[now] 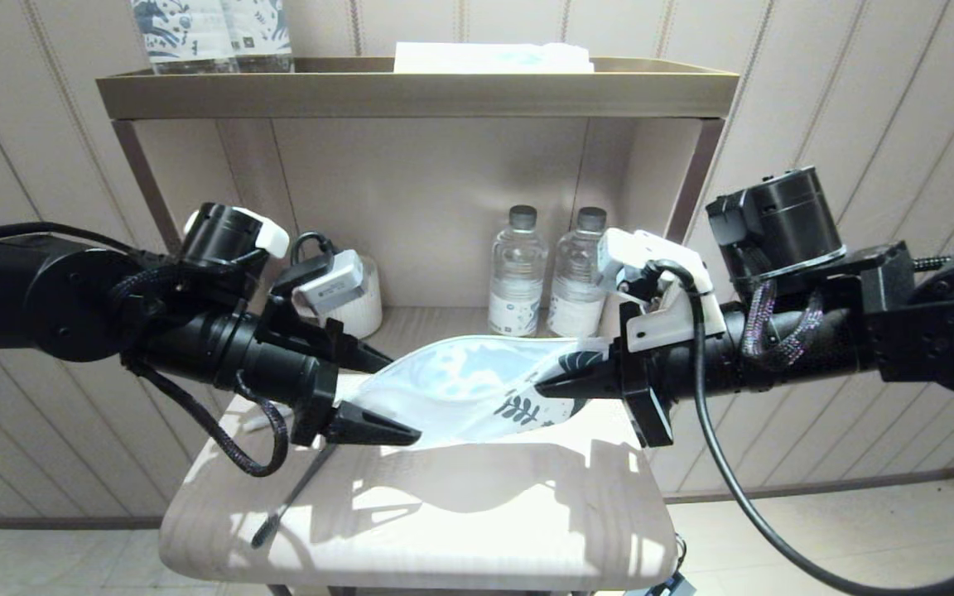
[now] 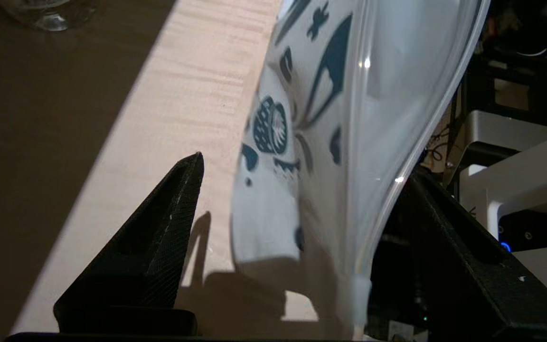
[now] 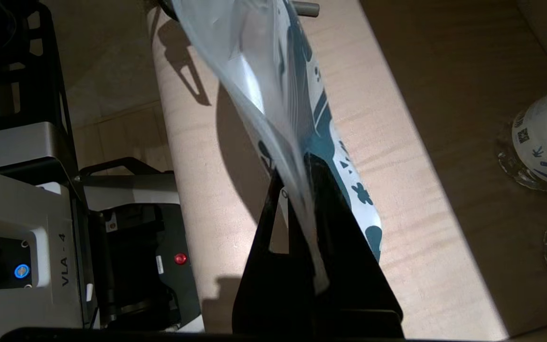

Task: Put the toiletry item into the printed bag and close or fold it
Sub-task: Pick up the toothpaste

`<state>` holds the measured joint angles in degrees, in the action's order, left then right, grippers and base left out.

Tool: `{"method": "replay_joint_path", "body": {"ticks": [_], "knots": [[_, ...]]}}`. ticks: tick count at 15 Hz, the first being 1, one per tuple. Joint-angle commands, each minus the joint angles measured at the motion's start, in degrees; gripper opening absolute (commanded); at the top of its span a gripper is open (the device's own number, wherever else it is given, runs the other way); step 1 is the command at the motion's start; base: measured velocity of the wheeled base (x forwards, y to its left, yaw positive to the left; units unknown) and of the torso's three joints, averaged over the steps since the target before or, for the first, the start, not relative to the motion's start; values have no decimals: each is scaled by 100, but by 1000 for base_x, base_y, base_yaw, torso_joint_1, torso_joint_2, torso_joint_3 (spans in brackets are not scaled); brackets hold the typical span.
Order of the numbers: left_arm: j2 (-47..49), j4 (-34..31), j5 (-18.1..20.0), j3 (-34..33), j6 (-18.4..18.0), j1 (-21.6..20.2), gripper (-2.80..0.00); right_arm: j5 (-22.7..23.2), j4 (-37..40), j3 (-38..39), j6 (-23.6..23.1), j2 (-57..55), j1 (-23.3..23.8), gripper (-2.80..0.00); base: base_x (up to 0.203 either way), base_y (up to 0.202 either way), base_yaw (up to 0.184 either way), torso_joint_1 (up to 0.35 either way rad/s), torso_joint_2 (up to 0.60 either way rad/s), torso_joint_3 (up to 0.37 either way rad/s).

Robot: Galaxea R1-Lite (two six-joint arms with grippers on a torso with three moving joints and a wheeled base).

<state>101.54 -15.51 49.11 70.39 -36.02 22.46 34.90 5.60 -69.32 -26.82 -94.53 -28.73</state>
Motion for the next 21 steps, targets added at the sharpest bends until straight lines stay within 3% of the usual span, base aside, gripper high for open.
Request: {"method": "replay_joint_path", "body": {"ticks": [1, 10, 16, 21], "knots": [[-83, -6, 28, -78, -19, -137, 0, 25, 3, 6, -16, 100, 68, -280, 0, 0, 0, 0, 0, 0], [-615, -14, -152, -526, -10, -790, 0, 113, 6, 55, 33, 439, 339, -280, 0, 0, 0, 0, 0, 0], [-712, -5, -1232, -755, -28, -1269, 0, 140, 20, 166, 63, 789, 359, -280, 0, 0, 0, 0, 0, 0], [-831, -30, -1678, -956, -62, -1392, 0, 202, 12, 305, 80, 981, 359, -280, 0, 0, 0, 0, 0, 0]]}}
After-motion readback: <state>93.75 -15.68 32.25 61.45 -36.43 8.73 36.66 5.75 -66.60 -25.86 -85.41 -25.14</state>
